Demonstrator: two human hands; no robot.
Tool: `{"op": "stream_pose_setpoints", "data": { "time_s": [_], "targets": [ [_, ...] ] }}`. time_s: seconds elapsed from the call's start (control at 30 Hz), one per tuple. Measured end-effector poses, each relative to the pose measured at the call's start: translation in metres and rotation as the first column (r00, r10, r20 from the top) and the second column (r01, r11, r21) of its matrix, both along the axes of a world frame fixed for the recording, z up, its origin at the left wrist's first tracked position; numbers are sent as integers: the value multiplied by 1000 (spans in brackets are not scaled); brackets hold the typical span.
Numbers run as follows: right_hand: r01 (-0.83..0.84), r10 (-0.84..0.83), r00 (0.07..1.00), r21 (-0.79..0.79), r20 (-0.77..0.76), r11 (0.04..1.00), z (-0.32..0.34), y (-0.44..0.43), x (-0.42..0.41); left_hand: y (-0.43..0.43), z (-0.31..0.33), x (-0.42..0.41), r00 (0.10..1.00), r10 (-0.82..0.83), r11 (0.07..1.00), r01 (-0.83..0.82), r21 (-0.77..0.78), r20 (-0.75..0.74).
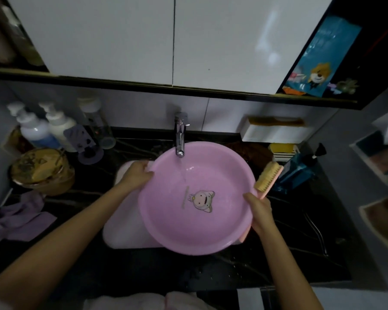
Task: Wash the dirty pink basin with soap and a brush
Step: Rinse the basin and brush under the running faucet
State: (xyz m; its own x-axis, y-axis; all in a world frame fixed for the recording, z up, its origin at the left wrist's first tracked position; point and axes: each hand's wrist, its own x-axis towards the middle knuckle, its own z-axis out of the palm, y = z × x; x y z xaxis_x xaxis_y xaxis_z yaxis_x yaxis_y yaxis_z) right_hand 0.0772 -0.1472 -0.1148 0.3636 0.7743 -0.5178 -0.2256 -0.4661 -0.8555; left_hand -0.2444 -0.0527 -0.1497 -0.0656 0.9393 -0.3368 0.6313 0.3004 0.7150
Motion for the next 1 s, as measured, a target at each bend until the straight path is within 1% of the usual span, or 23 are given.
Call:
{"op": "stream_pose_setpoints", "data": {
  "time_s": [0.03, 0.1, 0.13, 0.17, 0.2, 0.27, 0.37, 0.47, 0.53, 0.57, 0.63, 0.7, 0.8, 0.87, 1.0],
  "targets": [
    [34, -34, 999, 6, 1, 999, 3, -3, 5, 12, 7, 12, 998, -50, 990, 54, 132, -35],
    [89, -90, 996, 17, 15, 996, 9, -10, 11, 33, 30, 36, 985, -141, 902, 170, 396, -101],
    [104, -105, 994, 25, 30, 994, 13, -13, 13, 43, 40, 47, 972, -172, 842, 230, 488, -161],
    [106, -108, 993, 35, 55, 994, 16, -16, 14, 53, 48, 55, 955, -193, 792, 288, 538, -227],
    [101, -105, 991, 46, 89, 994, 19, -19, 15, 61, 53, 62, 937, -208, 759, 336, 557, -281],
    [75, -88, 983, 83, 160, 994, 26, -22, 16, 73, 54, 71, 908, -241, 738, 401, 543, -342],
    [20, -52, 968, 129, 246, 991, 34, -23, 16, 75, 50, 72, 905, -235, 714, 409, 569, -356],
    [-5, -38, 956, 148, 289, 989, 40, -23, 18, 79, 48, 68, 880, -190, 641, 447, 624, -435],
    [-7, -44, 947, 157, 318, 988, 45, -23, 19, 79, 43, 65, 835, -223, 601, 524, 604, -502],
    [-5, -50, 944, 166, 327, 986, 47, -23, 19, 79, 39, 62, 809, -251, 594, 563, 575, -532],
    [-22, -41, 939, 179, 341, 984, 52, -24, 19, 77, 33, 59, 770, -286, 609, 606, 512, -571],
    [-42, -27, 932, 183, 361, 982, 56, -25, 19, 77, 35, 58, 754, -287, 619, 616, 486, -590],
    [-96, 4, 896, 185, 443, 978, 65, -23, 17, 73, 41, 59, 738, -260, 651, 610, 452, -622],
    [-117, 6, 872, 198, 489, 973, 74, -19, 16, 60, 37, 61, 762, -257, 677, 581, 453, -594],
    [-121, -9, 857, 219, 515, 968, 86, -14, 20, 9, 12, 56, 898, -211, 670, 420, 612, -386]
  ]
}}
